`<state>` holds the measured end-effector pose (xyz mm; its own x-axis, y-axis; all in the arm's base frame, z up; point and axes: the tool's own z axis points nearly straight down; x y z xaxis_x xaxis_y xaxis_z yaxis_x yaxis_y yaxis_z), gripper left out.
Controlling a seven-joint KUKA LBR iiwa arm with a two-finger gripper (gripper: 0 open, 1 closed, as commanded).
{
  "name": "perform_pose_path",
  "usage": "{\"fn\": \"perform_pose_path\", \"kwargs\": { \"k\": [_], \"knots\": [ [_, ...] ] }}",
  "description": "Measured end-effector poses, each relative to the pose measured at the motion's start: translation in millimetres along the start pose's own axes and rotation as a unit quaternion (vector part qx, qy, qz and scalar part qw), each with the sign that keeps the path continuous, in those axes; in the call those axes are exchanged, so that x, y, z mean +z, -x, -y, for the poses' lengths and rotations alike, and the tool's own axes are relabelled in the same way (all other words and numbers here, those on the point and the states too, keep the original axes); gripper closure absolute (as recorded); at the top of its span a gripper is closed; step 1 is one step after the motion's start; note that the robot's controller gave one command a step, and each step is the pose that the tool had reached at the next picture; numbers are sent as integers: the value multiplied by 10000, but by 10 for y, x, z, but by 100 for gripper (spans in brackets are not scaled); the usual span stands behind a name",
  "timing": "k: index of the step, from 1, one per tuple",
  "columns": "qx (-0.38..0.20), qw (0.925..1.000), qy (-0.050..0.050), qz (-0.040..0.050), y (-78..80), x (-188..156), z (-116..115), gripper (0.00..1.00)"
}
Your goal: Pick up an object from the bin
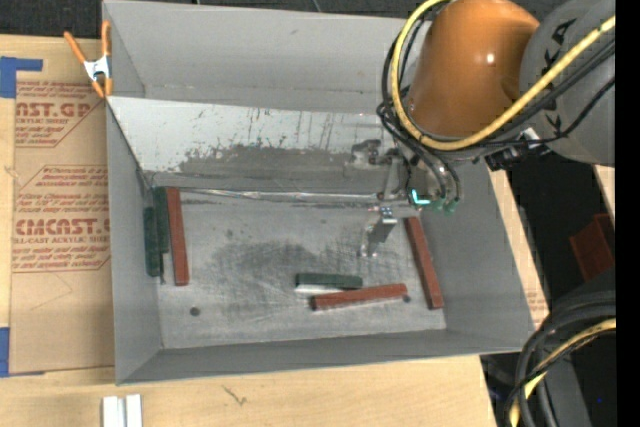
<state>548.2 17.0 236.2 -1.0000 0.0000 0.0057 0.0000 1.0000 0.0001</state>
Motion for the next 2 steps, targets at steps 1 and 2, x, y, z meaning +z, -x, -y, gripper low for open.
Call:
{"fn": "perform_pose_path", "kwargs": {
  "k": [1,2],
  "knots": [
    [1,10000,2,40,15,-40,-1,0],
    [-62,10000,-1,55,-213,719,-14,0]
  ]
}}
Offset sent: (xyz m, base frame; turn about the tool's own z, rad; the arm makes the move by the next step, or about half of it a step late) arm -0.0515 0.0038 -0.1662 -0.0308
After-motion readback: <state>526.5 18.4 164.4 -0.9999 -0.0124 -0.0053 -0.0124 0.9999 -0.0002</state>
